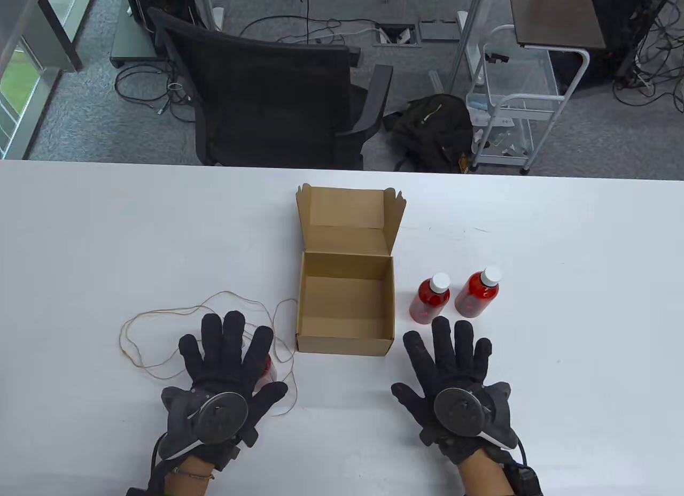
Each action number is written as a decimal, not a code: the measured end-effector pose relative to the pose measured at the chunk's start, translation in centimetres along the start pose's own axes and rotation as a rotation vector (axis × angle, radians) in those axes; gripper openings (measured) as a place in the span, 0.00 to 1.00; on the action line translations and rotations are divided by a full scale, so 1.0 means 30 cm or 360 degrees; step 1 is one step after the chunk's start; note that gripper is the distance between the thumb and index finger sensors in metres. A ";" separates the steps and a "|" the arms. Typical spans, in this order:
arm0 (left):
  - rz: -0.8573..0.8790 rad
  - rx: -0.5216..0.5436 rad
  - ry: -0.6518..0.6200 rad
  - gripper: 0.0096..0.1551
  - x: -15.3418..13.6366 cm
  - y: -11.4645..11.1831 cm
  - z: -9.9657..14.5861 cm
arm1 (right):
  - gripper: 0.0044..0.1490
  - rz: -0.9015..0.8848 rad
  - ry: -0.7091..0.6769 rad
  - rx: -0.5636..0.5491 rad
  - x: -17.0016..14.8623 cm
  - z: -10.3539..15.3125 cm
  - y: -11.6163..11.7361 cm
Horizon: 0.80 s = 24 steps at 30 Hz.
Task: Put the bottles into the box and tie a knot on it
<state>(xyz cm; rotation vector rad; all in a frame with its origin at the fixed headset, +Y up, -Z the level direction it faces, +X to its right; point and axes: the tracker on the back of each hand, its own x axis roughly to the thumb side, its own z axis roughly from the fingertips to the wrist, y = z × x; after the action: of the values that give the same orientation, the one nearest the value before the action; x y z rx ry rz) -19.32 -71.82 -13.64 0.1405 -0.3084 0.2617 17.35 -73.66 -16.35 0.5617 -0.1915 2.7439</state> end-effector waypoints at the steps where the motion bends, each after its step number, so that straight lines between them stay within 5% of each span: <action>1: -0.0009 -0.0003 0.0005 0.60 0.000 0.001 0.000 | 0.57 -0.0007 0.0003 0.0003 -0.001 0.001 0.000; 17: 0.0005 0.0004 0.0002 0.60 0.000 0.009 0.001 | 0.57 -0.0030 0.0004 -0.0014 -0.011 0.001 -0.007; 24: 0.0033 0.0039 0.0000 0.60 0.000 0.023 0.006 | 0.58 -0.0042 -0.0160 -0.0252 0.051 0.012 -0.079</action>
<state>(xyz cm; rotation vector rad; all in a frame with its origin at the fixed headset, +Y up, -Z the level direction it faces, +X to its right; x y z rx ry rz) -19.55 -71.20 -13.39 0.1617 -0.3069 0.2861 16.98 -71.08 -15.28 0.6538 -0.4185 2.6470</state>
